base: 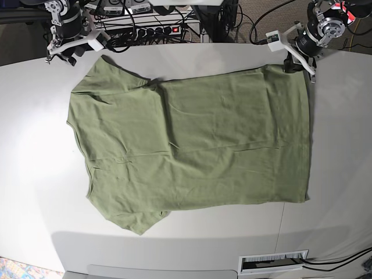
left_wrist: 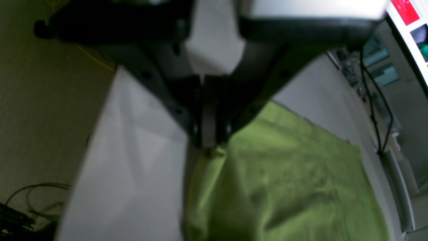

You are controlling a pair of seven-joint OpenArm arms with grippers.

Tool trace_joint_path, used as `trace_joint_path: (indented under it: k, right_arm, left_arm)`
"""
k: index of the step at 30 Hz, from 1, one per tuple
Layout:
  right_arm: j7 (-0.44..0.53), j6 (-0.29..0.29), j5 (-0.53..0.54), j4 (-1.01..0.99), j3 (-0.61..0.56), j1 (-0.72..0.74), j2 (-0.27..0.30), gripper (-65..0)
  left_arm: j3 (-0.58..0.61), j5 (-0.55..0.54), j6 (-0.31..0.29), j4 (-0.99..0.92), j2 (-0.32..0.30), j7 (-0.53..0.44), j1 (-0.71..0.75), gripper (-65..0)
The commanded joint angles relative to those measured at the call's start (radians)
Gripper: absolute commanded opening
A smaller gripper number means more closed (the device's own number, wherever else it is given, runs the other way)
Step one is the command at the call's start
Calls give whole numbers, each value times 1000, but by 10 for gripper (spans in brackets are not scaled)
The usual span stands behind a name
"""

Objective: Fold the T-shirt properly
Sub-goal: 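Lower the right gripper and grasp the other shoulder corner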

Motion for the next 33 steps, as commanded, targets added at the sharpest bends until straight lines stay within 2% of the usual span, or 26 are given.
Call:
trace_joint_path:
  k: [1,4,9,13,23,33]
  right_arm:
    - [15,3,6,14,6,5,24,-384]
    - [21,85,94,14,6,40,45,-384]
    - [53,144,223,12,6,83,48,-384]
    - [62,196,283,12,6,91,48,-384]
    - [121,199,348,-84,6,134,45,-384]
    - [121,198,374,-130,-31,211,44,-385]
  left_arm:
    - [-5,5,11,14,-16,1,2,-650]
    - [-5,5,11,14,-16,3,3,-650]
    - [-5,5,11,14,-16,3,3,-650]
    - [-5,5,11,14,-16,3,3,-650]
    - [-5,9,11,14,-16,2,3,-650]
    - [-5,9,12,14,-16,3,3,-650]
